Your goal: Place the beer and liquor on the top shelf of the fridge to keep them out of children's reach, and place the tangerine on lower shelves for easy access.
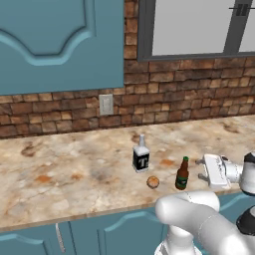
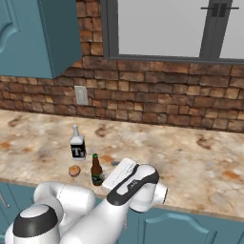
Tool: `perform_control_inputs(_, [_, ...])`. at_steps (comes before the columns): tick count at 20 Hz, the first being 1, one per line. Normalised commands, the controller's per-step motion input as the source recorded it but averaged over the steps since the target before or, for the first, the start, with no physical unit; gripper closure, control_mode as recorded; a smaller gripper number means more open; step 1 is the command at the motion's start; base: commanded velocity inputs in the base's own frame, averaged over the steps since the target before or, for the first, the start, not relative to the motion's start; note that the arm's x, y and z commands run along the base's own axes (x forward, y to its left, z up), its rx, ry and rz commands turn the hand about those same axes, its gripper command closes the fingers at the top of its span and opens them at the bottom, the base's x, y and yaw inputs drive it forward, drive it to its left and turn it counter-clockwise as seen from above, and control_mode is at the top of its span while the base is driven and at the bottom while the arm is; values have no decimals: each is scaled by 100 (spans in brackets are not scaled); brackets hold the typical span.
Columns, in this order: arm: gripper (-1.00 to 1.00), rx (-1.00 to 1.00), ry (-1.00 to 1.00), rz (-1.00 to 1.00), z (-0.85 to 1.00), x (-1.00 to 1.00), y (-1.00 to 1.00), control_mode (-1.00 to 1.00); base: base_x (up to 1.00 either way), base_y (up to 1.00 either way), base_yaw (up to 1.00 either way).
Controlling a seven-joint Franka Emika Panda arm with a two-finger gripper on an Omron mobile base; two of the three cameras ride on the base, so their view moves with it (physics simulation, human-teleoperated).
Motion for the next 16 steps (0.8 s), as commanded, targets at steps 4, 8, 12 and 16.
perform_control_inputs(4, [-100, 0, 1, 0, -1, -10, 37, -100, 0, 0, 0])
perform_control_inputs(8, [-100, 0, 3, 0, 0, -13, 37, -100, 0, 0, 0])
perform_control_inputs(12, [-100, 0, 1, 0, 0, -9, 18, -100, 0, 0, 0])
perform_control_inputs(16, [-100, 0, 0, 0, 0, 0, 0, -100, 0, 0, 0])
